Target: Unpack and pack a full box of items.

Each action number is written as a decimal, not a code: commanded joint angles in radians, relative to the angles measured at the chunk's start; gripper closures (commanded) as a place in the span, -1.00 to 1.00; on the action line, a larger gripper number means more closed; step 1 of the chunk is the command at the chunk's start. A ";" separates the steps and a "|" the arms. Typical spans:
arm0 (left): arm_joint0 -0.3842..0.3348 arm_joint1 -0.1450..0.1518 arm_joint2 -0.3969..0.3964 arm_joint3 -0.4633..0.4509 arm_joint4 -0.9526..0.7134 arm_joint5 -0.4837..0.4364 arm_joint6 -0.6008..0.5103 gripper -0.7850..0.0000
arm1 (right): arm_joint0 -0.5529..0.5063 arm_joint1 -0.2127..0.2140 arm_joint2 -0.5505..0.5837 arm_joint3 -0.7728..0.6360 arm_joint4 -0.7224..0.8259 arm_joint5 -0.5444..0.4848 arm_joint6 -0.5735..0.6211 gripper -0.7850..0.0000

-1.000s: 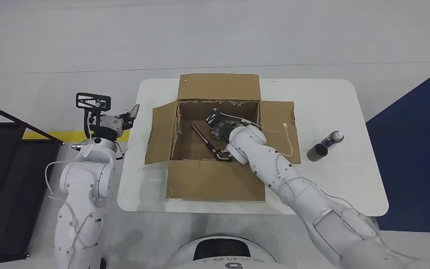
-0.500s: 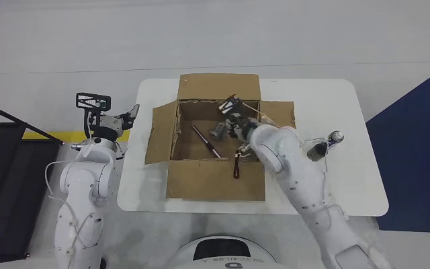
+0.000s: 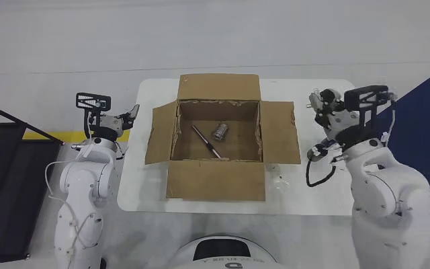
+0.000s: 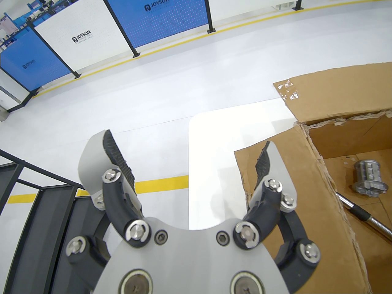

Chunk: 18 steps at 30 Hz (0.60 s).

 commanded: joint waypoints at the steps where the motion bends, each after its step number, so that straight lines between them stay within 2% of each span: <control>1: 0.000 0.000 0.000 0.000 0.000 0.000 0.000 -1.00 | -0.041 0.000 0.106 0.037 0.027 0.023 -0.018 1.00; 4: 0.000 0.000 0.000 0.000 0.000 0.000 0.000 -1.00 | -0.100 0.000 0.212 0.098 0.021 0.045 -0.014 1.00; 8: 0.000 0.000 0.000 0.000 0.000 0.000 0.000 -1.00 | -0.141 0.004 0.270 0.193 -0.026 0.057 0.033 1.00; 13: 0.000 0.000 0.000 0.000 0.000 0.000 0.000 -1.00 | -0.119 0.014 0.236 0.332 -0.105 0.012 0.126 1.00; 18: 0.000 0.000 0.000 0.000 0.000 0.000 0.000 -1.00 | -0.030 0.025 0.163 0.504 -0.178 -0.019 0.209 1.00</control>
